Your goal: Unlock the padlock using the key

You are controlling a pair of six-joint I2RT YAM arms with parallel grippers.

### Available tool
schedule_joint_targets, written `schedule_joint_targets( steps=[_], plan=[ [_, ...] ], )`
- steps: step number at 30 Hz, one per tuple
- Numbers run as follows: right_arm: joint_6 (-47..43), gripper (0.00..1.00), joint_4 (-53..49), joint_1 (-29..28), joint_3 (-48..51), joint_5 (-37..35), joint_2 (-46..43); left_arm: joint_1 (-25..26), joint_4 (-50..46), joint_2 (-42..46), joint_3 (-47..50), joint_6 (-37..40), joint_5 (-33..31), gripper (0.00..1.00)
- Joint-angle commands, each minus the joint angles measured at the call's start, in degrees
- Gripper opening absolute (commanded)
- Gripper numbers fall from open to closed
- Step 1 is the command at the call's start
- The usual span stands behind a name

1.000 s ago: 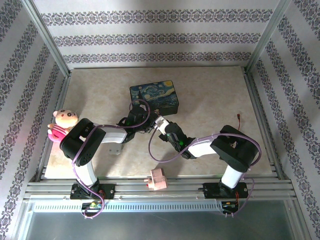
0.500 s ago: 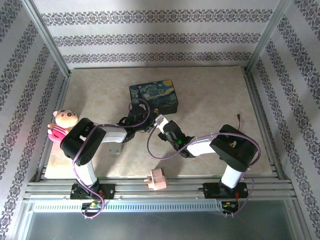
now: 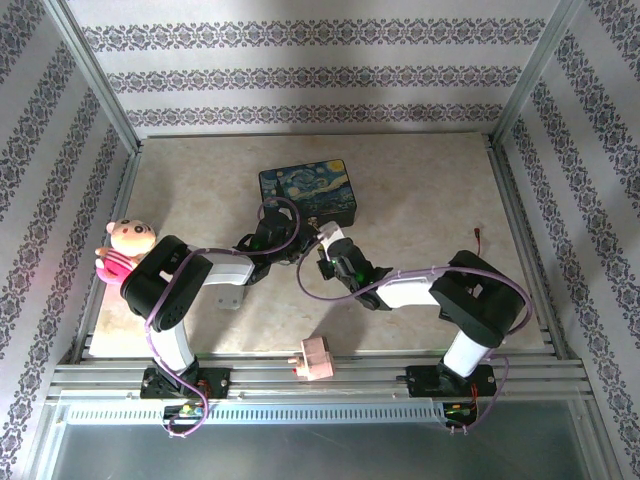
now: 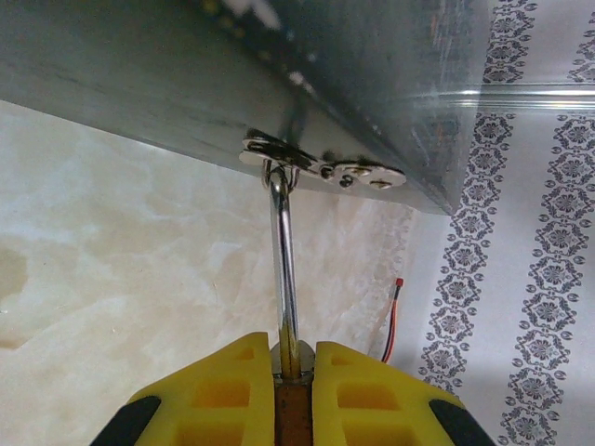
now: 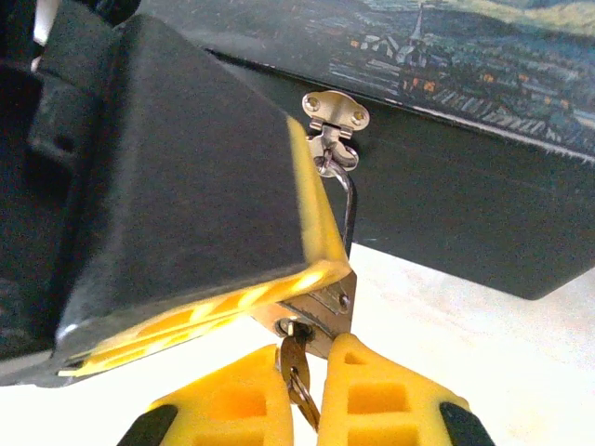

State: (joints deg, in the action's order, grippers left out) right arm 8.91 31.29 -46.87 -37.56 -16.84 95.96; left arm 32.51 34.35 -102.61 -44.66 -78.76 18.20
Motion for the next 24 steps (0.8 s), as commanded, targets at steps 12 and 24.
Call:
schedule_joint_targets(
  steps=[12, 24],
  plan=[
    [24.31, 0.0, 1.06, 9.24, 1.3, 14.48, -4.81, 0.89, -1.21, -1.58, 0.54, -0.32, 5.06, 0.04],
    [31.08, 0.0, 1.49, 10.9, 4.05, 16.76, -8.98, 0.82, -0.85, -1.77, 0.81, -1.13, 4.49, 0.04]
  ],
)
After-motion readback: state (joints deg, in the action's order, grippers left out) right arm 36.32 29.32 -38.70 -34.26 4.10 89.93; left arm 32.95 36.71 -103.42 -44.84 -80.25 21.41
